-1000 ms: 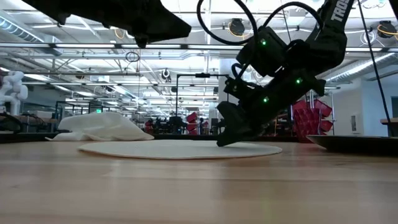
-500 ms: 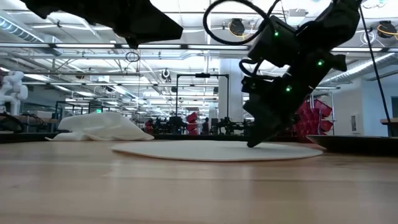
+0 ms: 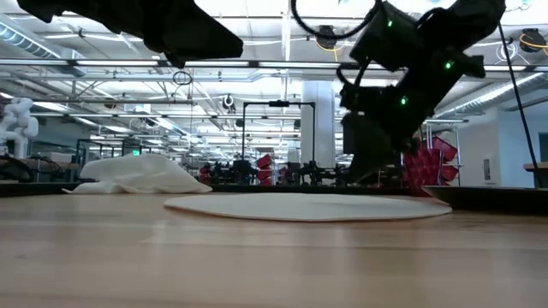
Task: Set table place
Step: Move the white placemat to the center of the table, then put the brown plate on the white placemat
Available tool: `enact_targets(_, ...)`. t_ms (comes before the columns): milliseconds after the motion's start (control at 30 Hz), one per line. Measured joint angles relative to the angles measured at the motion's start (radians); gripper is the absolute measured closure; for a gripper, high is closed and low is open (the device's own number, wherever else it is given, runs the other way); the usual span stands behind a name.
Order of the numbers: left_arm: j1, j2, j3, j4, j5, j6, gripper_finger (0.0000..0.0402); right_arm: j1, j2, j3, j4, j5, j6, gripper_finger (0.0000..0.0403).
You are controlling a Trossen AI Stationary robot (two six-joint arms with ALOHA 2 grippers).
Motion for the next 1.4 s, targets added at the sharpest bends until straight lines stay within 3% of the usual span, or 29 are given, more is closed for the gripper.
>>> enact_targets(133,-0.002,0.002,0.0,-0.02,0.0,-0.026,0.0323,0.035,-0.11,0.001,-0.111,-0.008,-0.003,0.0385)
enact_targets(267,-0.002,0.025,0.0,-0.017,0.0,-0.076,0.0323,0.103,-0.201,0.001,-0.25,-0.021,0.094,0.0352)
enact_targets(567,-0.009,0.193,0.0,0.132,0.001,-0.12,0.0323,0.322,-0.212,0.001,-0.423,-0.149,0.349,0.0251)
enact_targets(833,-0.005,0.299,0.002,0.272,0.004,-0.097,0.0323,0.554,-0.203,0.002,-0.522,0.043,0.535,0.0275)
enact_targets(1067,0.0,0.306,0.004,0.273,0.004,-0.097,0.0323,0.648,-0.141,0.002,-0.647,0.033,0.654,0.0284)
enact_targets(1400,0.001,0.306,0.004,0.273,0.004,-0.099,0.0323,0.667,-0.017,0.004,-0.761,0.036,0.682,0.0284)
